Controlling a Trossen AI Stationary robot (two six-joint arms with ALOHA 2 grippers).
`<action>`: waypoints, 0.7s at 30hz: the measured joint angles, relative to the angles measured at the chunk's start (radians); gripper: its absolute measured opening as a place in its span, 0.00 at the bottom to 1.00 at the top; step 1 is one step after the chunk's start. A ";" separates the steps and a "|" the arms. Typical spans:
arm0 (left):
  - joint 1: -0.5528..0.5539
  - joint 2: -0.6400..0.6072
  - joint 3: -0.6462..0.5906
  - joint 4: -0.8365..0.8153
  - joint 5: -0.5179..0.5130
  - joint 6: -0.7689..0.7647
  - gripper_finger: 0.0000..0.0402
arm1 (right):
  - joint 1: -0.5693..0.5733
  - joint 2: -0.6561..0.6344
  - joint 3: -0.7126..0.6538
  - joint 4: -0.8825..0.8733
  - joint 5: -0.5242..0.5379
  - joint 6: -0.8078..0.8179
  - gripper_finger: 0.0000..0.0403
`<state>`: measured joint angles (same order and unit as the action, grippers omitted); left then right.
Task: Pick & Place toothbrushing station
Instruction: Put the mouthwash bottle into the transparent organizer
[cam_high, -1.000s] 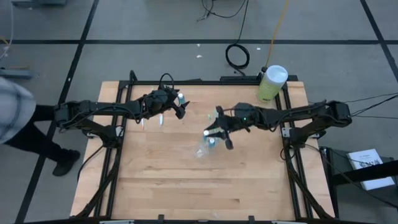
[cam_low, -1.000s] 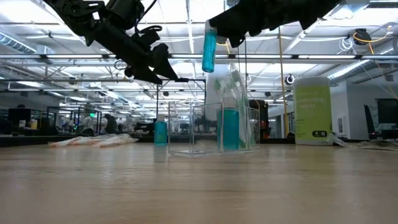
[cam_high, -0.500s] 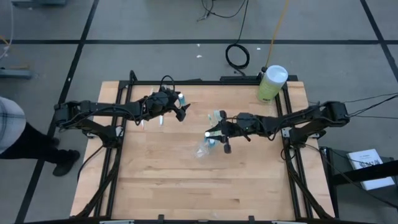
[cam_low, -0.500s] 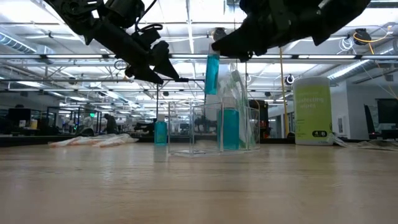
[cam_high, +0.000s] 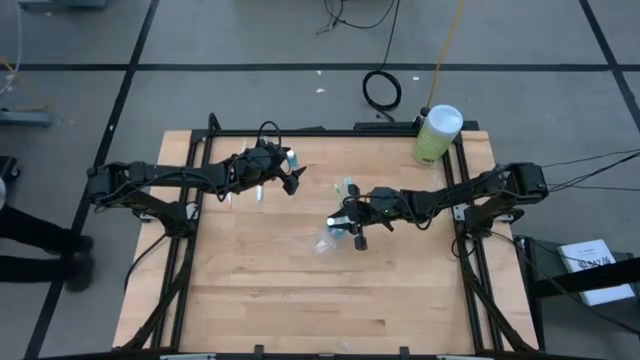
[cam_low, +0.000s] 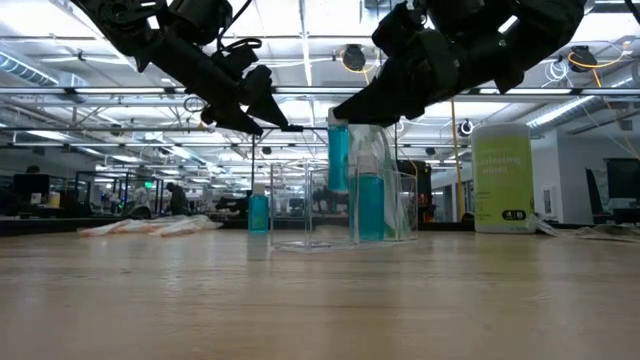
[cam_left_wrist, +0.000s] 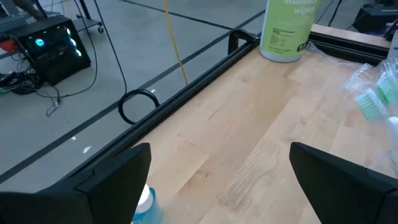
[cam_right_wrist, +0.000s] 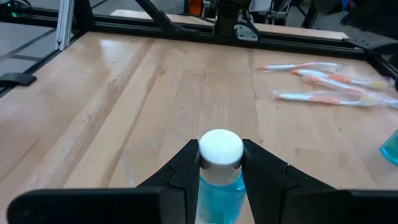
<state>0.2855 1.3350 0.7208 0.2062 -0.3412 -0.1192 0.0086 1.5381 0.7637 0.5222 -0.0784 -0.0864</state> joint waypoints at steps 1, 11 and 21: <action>0.000 0.000 0.000 0.000 0.000 0.000 0.98 | 0.000 0.000 0.000 0.002 0.000 -0.001 0.22; 0.000 0.000 0.000 0.000 0.000 0.001 0.98 | 0.000 0.000 0.000 -0.044 0.000 -0.003 0.24; 0.000 0.000 0.000 0.000 0.000 0.002 0.98 | 0.000 0.001 -0.043 -0.017 0.003 0.014 0.23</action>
<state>0.2855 1.3350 0.7208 0.2066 -0.3412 -0.1177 0.0086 1.5387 0.7204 0.5049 -0.0754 -0.0723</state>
